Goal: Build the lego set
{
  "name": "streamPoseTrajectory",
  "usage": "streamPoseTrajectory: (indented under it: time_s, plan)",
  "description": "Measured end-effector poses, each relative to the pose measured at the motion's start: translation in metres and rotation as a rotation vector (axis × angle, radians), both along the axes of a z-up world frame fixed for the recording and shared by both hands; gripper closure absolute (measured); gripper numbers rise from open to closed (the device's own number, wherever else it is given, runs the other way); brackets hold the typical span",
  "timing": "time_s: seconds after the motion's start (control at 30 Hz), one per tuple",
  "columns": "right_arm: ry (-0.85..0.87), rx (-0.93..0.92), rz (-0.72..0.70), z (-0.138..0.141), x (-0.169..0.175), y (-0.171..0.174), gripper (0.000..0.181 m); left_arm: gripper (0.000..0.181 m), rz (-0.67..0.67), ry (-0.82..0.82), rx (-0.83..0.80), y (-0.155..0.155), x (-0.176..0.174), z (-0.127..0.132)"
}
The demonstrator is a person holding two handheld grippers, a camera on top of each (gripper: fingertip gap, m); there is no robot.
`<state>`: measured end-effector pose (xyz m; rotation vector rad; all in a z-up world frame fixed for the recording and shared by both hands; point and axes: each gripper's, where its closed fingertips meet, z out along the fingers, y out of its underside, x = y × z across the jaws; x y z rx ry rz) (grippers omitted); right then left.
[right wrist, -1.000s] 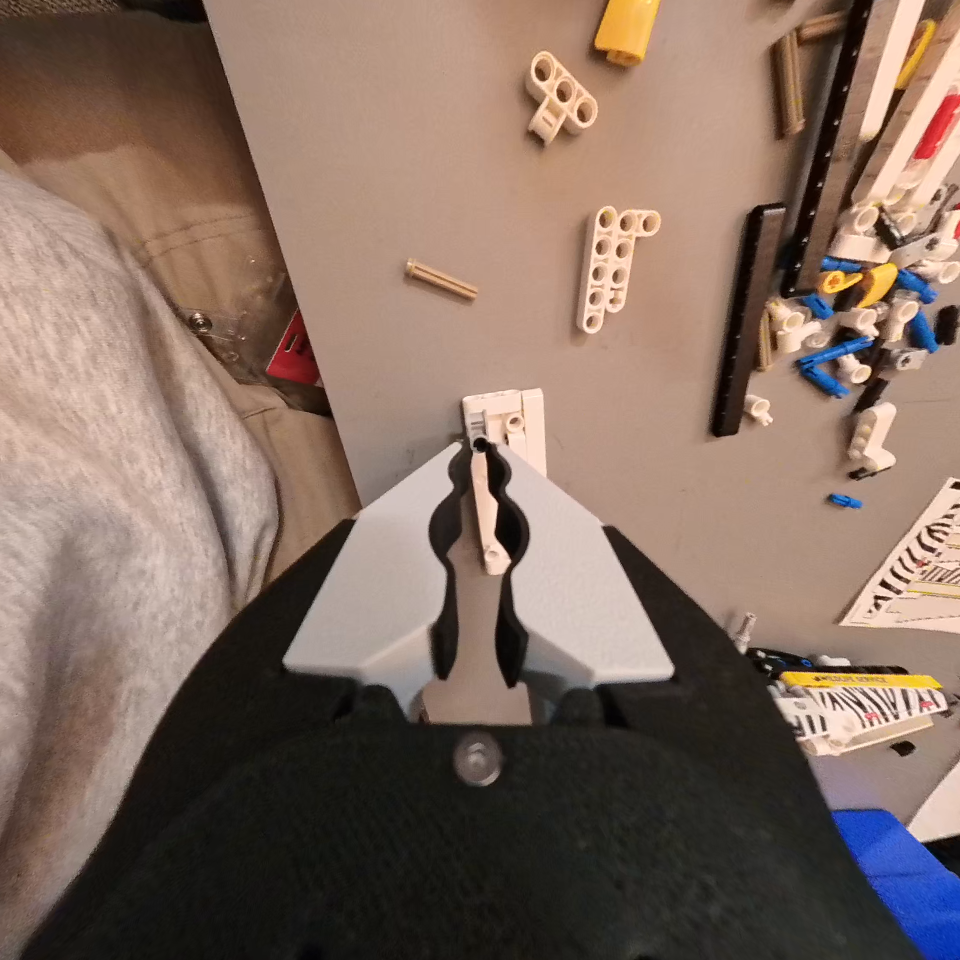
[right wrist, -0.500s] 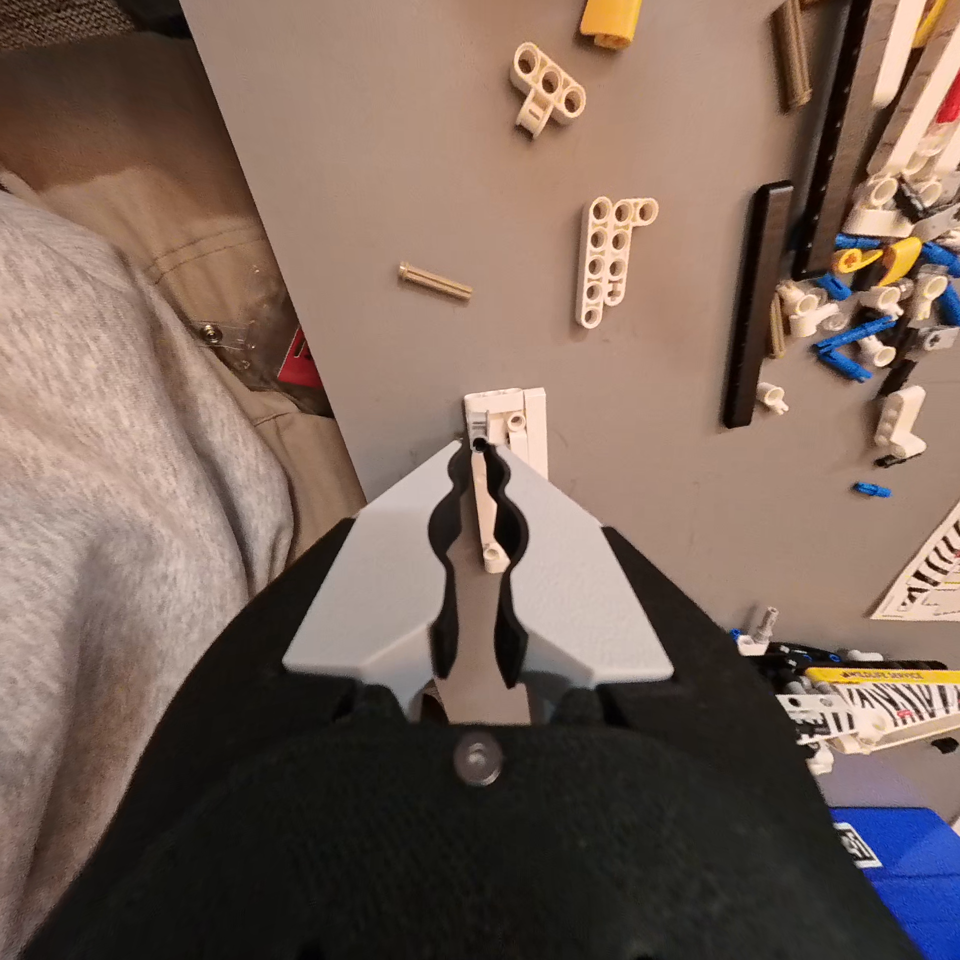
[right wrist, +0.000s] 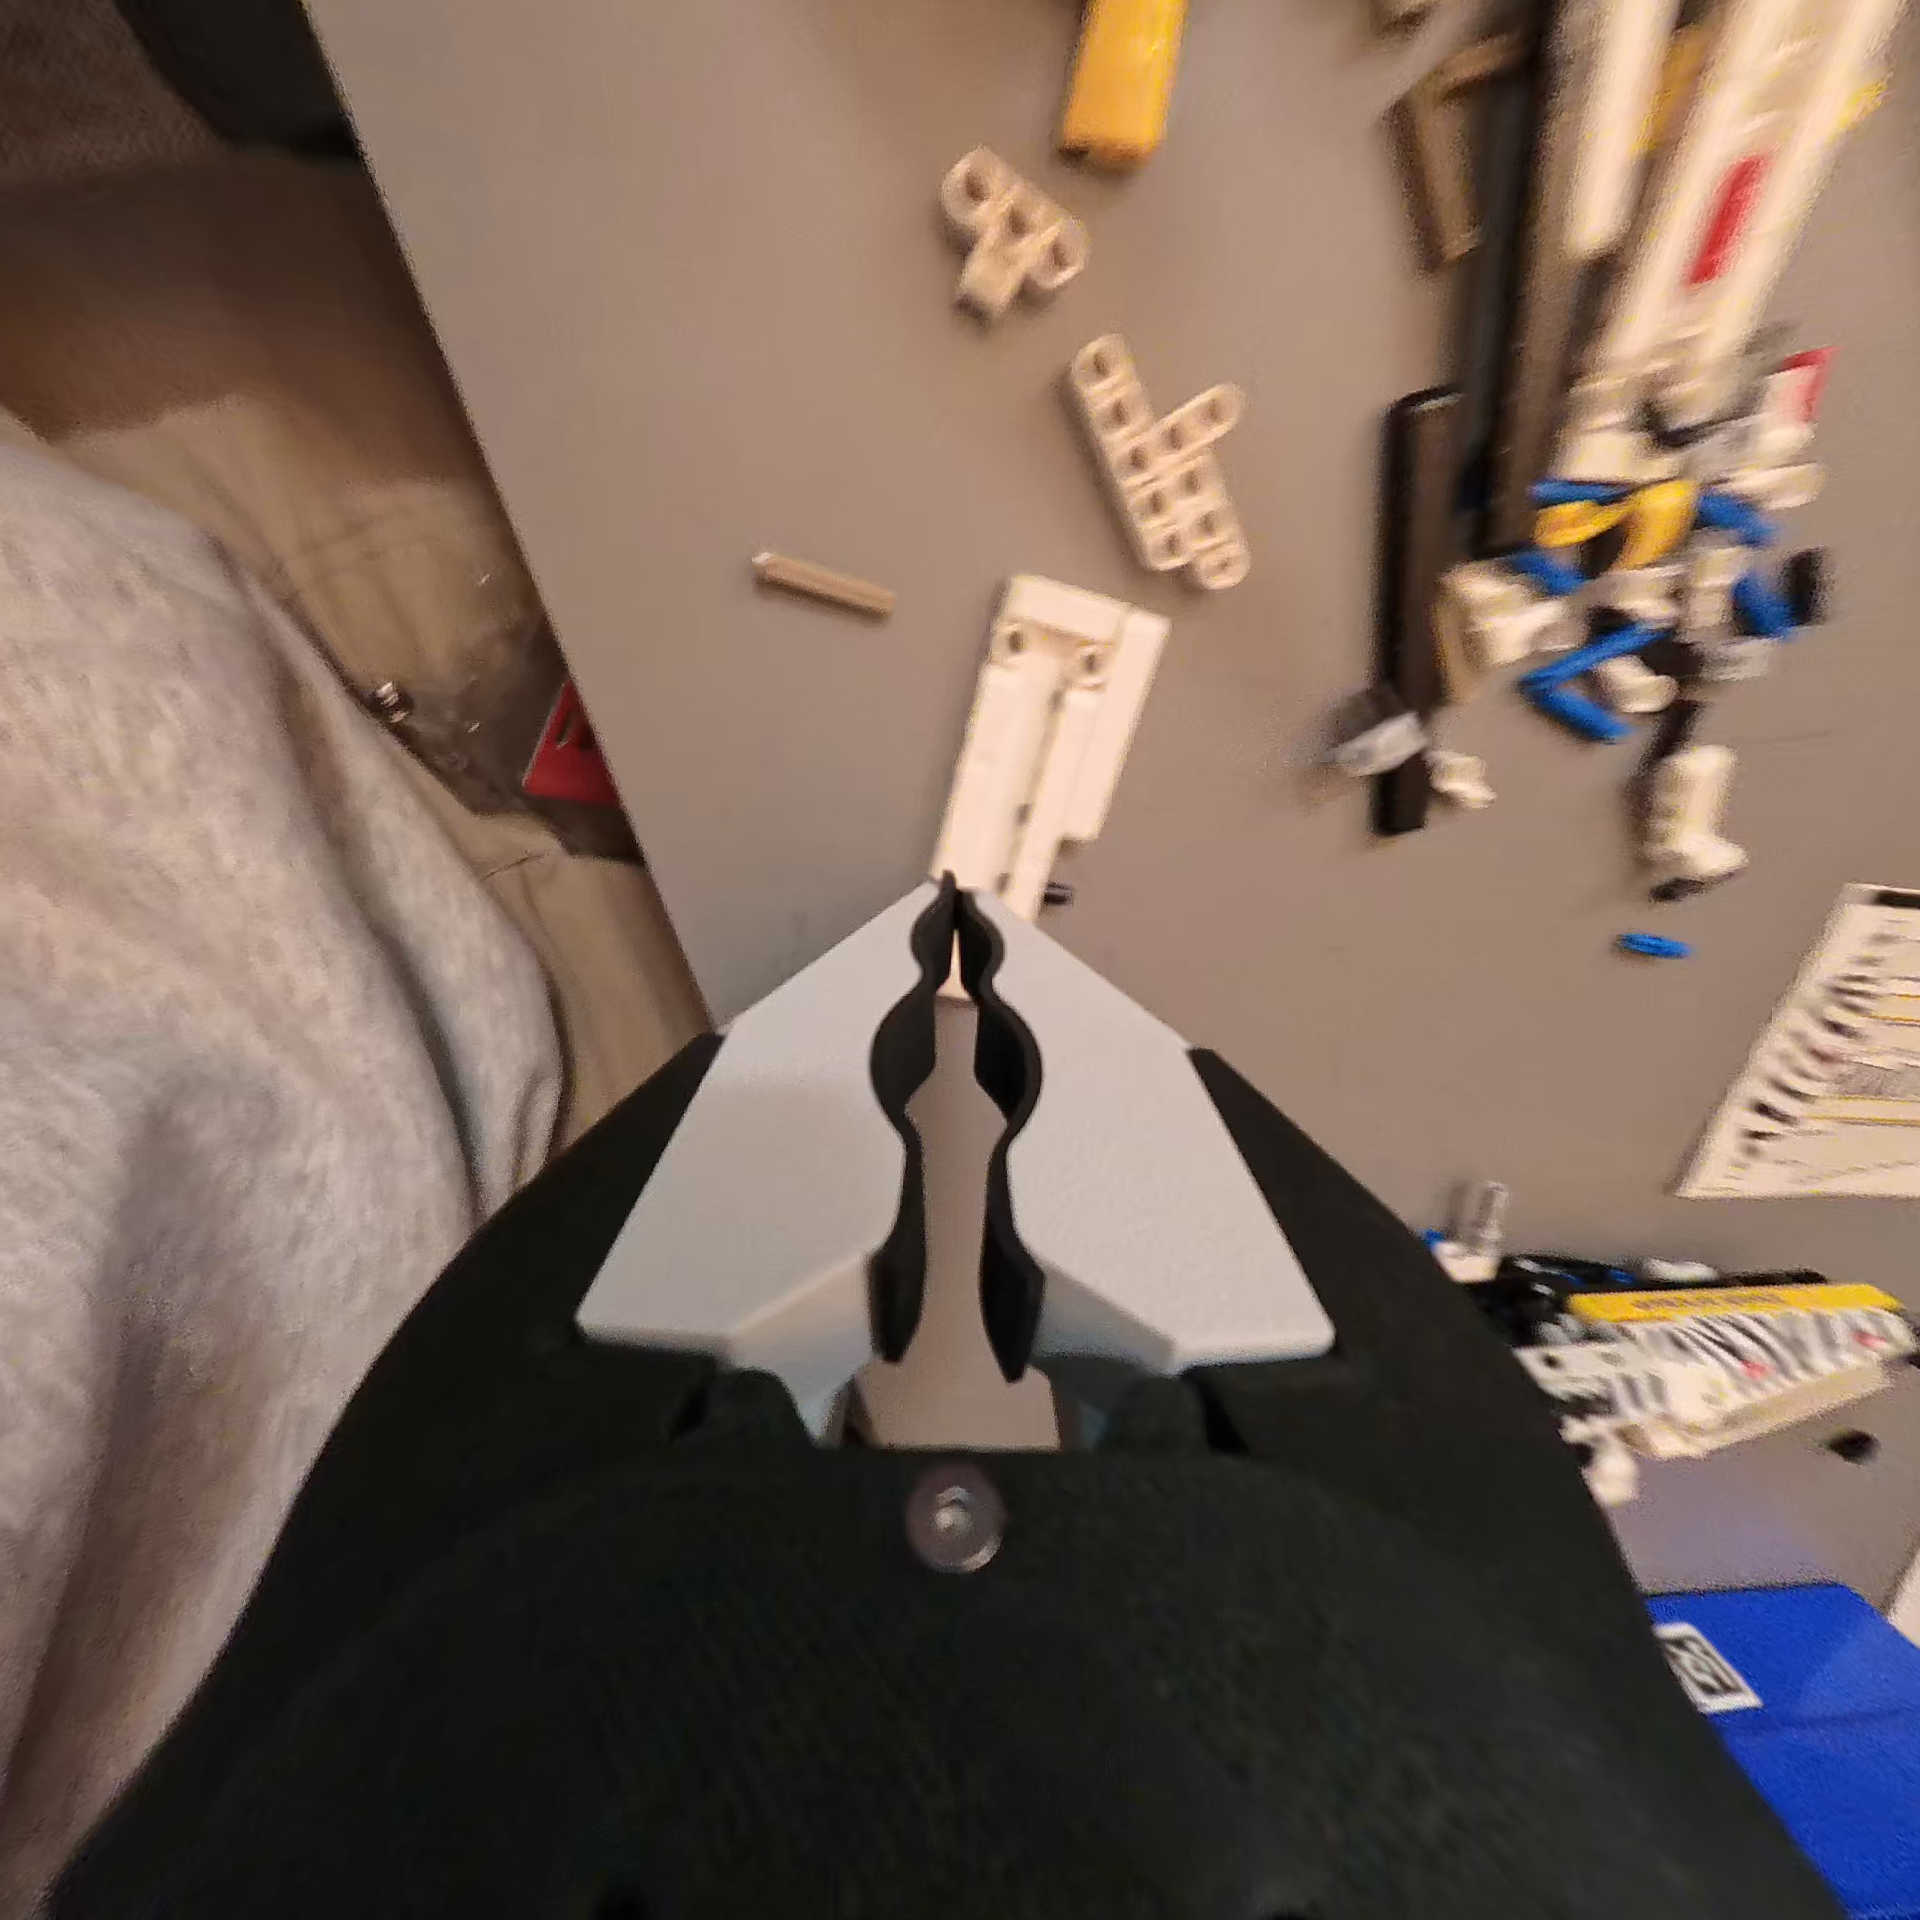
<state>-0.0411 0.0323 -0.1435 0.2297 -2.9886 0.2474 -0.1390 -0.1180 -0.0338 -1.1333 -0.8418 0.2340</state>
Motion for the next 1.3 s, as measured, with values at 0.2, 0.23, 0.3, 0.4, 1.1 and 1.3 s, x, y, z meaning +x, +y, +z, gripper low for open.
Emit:
streamPoseTrajectory:
  time_s: [0.2,0.23,0.3,0.4,1.1,1.3]
  plan:
    - [0.185,-0.083,-0.029,0.009,-0.052,-0.007,0.181,0.15,0.007,-0.004,-0.005,-0.001,-0.001,-0.001]
    - [0.187,-0.088,-0.051,0.006,-0.06,-0.006,0.181,0.15,0.008,-0.004,-0.005,-0.001,-0.001,-0.002]
    - [0.152,-0.099,-0.101,0.0,-0.07,-0.006,0.169,0.15,0.01,-0.006,-0.004,-0.001,-0.001,-0.002]
    - [0.118,-0.111,-0.136,-0.005,-0.08,-0.007,0.159,0.15,0.01,-0.008,-0.006,-0.001,-0.001,-0.002]
    - [0.227,-0.36,-0.026,0.039,-0.086,-0.05,0.176,0.15,-0.157,-0.033,0.024,0.024,0.008,-0.003]
    - [0.41,-0.677,-0.051,0.088,-0.085,-0.067,0.177,0.148,-0.34,-0.001,-0.084,0.061,0.031,-0.009]
